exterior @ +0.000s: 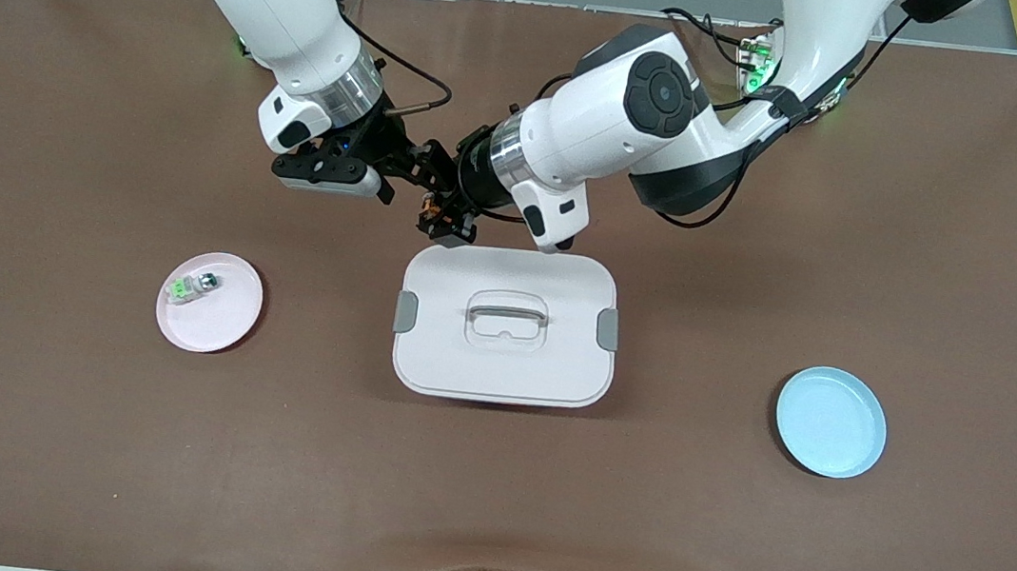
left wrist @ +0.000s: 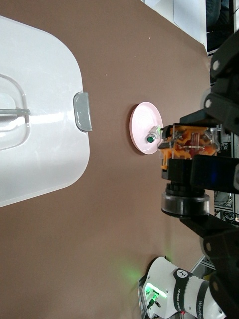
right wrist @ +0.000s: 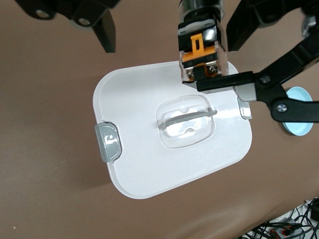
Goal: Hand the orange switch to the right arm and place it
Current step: 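Grasp the switch with the right gripper beside the left gripper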
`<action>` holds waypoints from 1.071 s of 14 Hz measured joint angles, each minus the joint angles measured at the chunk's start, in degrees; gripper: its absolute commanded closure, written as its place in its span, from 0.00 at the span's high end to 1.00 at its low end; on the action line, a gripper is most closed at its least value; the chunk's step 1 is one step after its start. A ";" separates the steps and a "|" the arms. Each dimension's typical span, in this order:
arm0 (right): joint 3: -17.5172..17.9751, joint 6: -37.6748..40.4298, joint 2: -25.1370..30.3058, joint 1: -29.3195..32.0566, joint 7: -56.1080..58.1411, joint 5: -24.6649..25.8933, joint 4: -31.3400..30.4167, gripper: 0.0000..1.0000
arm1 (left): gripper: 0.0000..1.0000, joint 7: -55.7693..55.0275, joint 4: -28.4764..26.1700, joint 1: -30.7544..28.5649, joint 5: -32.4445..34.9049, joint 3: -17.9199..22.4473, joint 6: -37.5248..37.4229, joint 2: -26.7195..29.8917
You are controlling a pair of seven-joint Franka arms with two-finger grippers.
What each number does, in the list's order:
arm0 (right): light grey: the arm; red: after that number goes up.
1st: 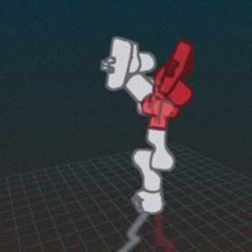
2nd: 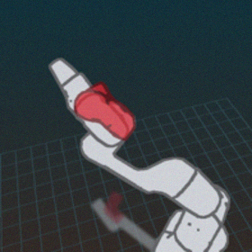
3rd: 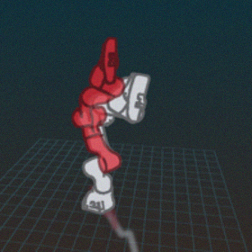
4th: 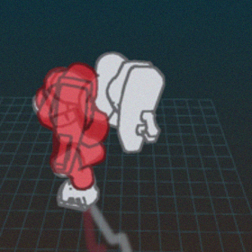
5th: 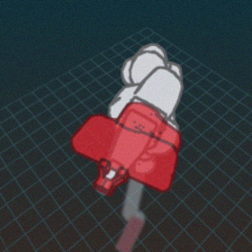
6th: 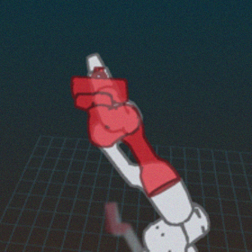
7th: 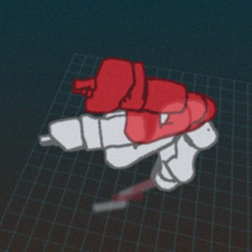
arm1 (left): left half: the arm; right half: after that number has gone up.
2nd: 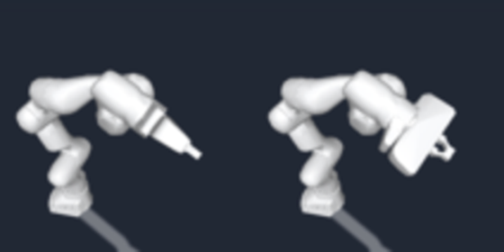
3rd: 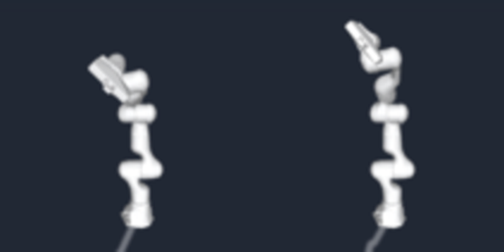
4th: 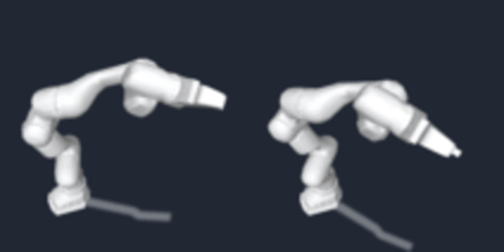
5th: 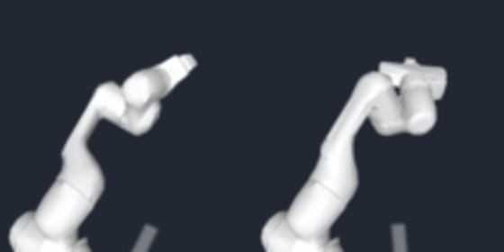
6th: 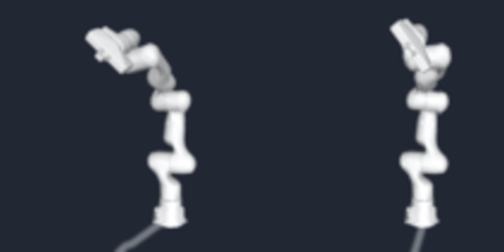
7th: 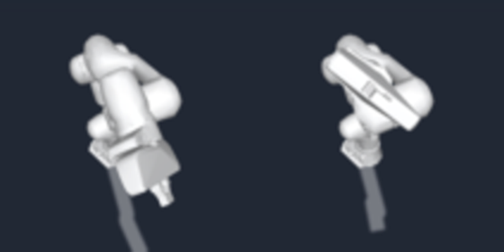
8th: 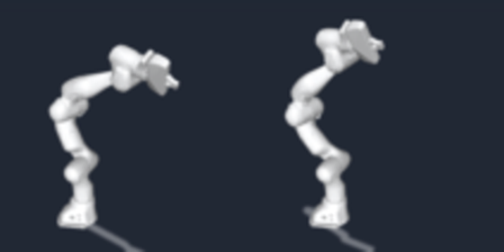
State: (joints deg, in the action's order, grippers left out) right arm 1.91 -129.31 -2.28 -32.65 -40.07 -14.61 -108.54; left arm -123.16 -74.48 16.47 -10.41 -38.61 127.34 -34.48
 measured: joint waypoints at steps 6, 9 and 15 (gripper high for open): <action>0.02 -0.17 -0.06 -0.65 -0.80 -0.50 1.16 0.00 | 0.00 0.02 -0.02 0.29 -0.92 0.02 0.38 -0.62; 0.01 -0.22 -0.08 -0.68 -0.88 -0.50 1.19 0.00 | 0.00 0.03 -0.01 0.24 -0.99 0.02 0.37 -0.62; 0.02 -1.54 -0.93 -0.87 -0.95 -0.50 1.47 0.26 | 0.05 0.17 -0.08 -0.11 -0.99 0.20 0.31 -0.73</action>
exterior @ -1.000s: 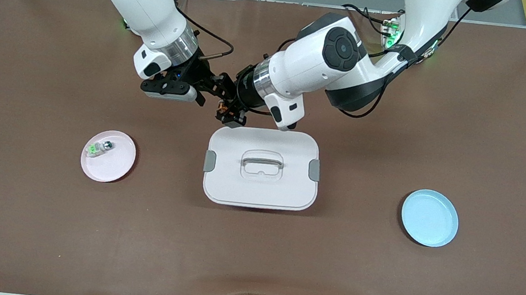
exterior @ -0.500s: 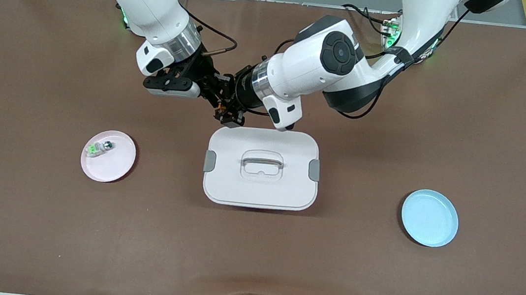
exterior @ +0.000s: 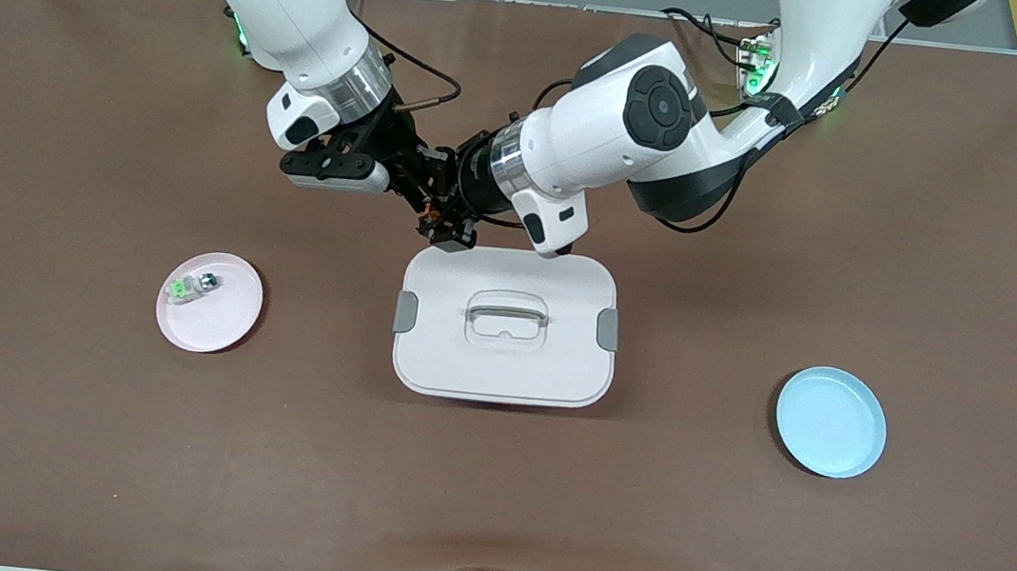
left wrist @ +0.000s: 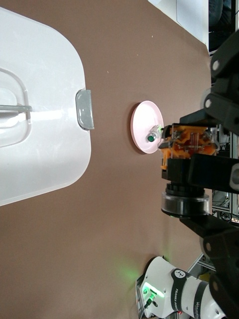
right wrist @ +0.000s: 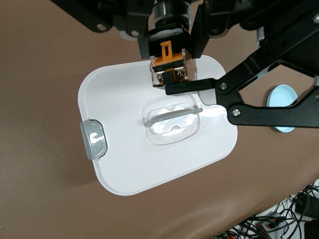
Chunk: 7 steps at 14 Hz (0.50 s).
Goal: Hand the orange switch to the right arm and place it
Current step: 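Grasp the switch with the right gripper beside the left gripper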
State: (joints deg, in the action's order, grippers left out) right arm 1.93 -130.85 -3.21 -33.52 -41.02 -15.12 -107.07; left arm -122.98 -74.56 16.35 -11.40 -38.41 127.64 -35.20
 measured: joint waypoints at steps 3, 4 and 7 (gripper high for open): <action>-0.05 -0.03 -0.29 0.00 -1.50 -0.26 0.00 0.91 | 0.04 0.00 0.04 -0.09 -0.97 0.08 0.13 -0.17; -0.29 -0.11 -0.38 0.00 -2.49 -0.58 -0.07 0.98 | 0.04 0.00 0.20 -0.31 -1.30 0.10 0.14 -0.16; -0.89 -1.36 -1.24 0.03 -3.39 -1.36 -0.22 0.83 | 0.04 0.00 0.73 -0.96 -1.44 0.10 0.14 -0.12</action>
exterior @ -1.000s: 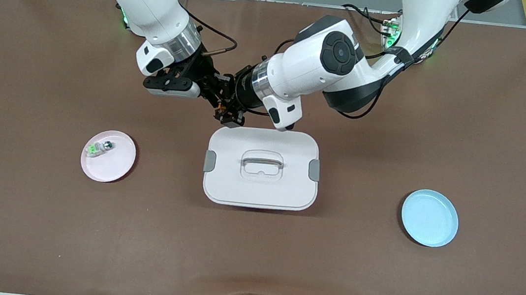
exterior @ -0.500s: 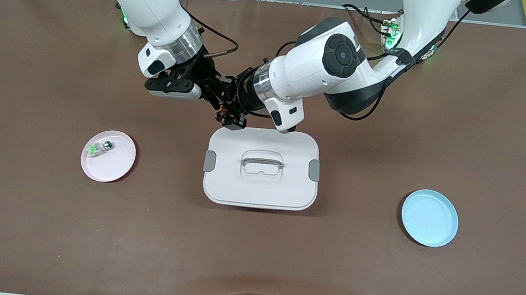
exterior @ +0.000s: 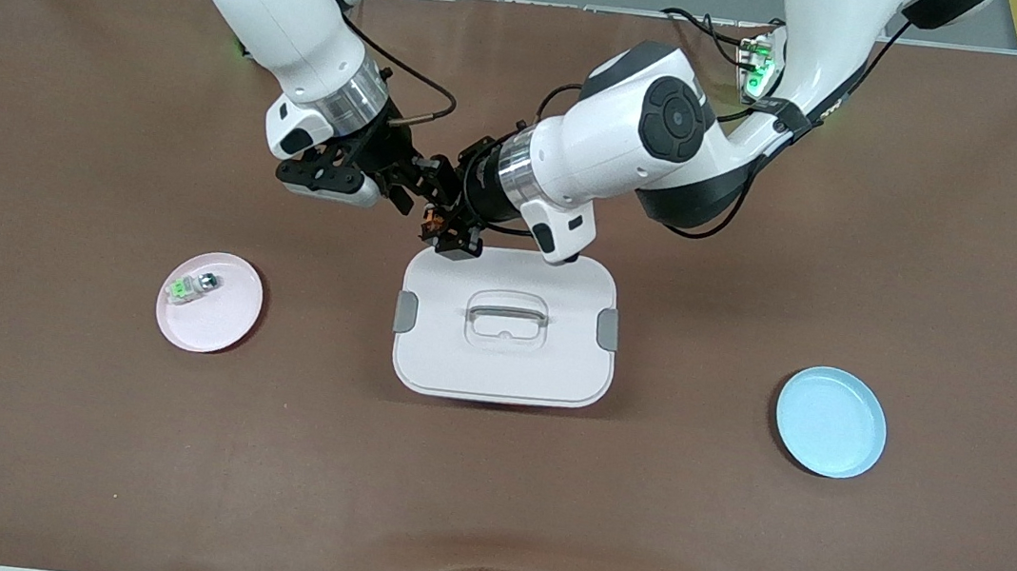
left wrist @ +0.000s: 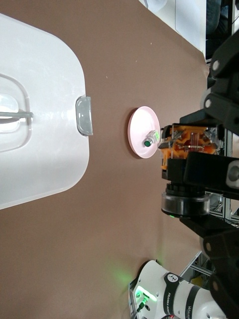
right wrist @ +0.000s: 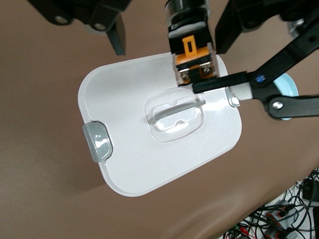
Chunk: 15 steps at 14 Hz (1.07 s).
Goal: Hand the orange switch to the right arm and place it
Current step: 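Grasp the switch with the right gripper beside the left gripper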
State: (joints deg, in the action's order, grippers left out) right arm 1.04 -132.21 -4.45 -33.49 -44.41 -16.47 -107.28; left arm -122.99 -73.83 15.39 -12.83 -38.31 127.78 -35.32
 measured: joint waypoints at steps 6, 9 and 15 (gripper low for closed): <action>0.42 -2.18 -0.87 -0.05 -0.12 -0.57 1.23 0.00 | 0.02 0.00 -0.20 -0.07 0.00 0.02 -0.04 -0.01; 0.52 -1.91 -0.98 -0.06 0.32 -0.50 1.65 0.00 | 0.03 0.19 -0.18 -0.07 -0.07 0.01 -0.20 -0.01; 0.51 -1.71 -0.99 -0.06 0.32 -0.50 1.67 0.00 | 0.64 0.31 -0.22 -0.05 -0.20 0.03 -0.26 -0.01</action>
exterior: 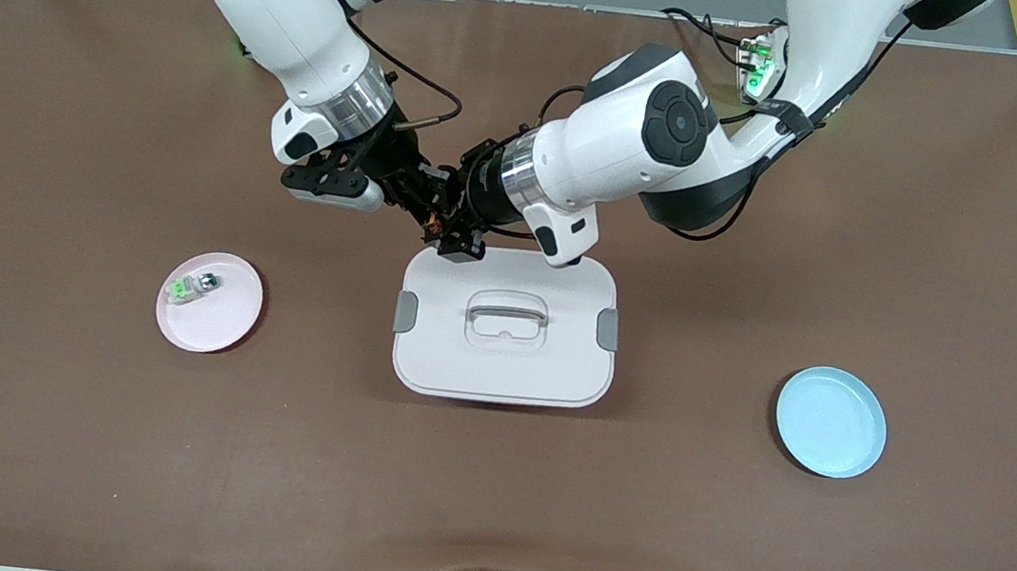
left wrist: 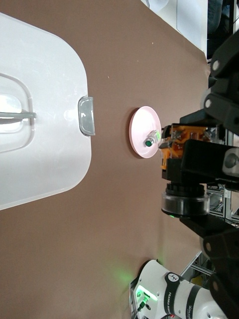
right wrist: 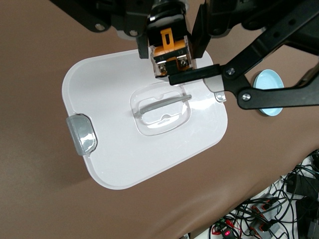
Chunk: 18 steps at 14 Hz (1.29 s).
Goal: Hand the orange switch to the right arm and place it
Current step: 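Grasp the switch with the right gripper beside the left gripper, then open the left gripper and withdraw it while the right gripper holds the switch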
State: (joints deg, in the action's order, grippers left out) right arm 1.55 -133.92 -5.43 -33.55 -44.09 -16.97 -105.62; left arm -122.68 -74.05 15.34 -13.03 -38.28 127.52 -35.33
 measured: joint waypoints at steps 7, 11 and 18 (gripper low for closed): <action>-0.11 -0.68 -1.86 -0.04 -0.41 -0.04 0.61 0.00 | 1.00 0.12 0.69 -0.19 -0.84 -0.34 0.16 1.01; 0.20 -0.97 -3.30 -0.45 -0.71 -0.05 1.81 0.00 | 1.00 0.52 1.21 -2.17 -0.41 -0.17 -0.09 2.05; -0.14 -0.55 -3.52 -0.47 2.73 0.04 2.01 0.00 | 1.00 16.05 1.54 -12.88 10.99 0.01 -8.88 5.41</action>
State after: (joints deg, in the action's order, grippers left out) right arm 1.41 -134.48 -8.95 -34.02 -41.36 -16.93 -103.60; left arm -106.62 -72.51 2.47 -2.04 -38.27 118.64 -29.93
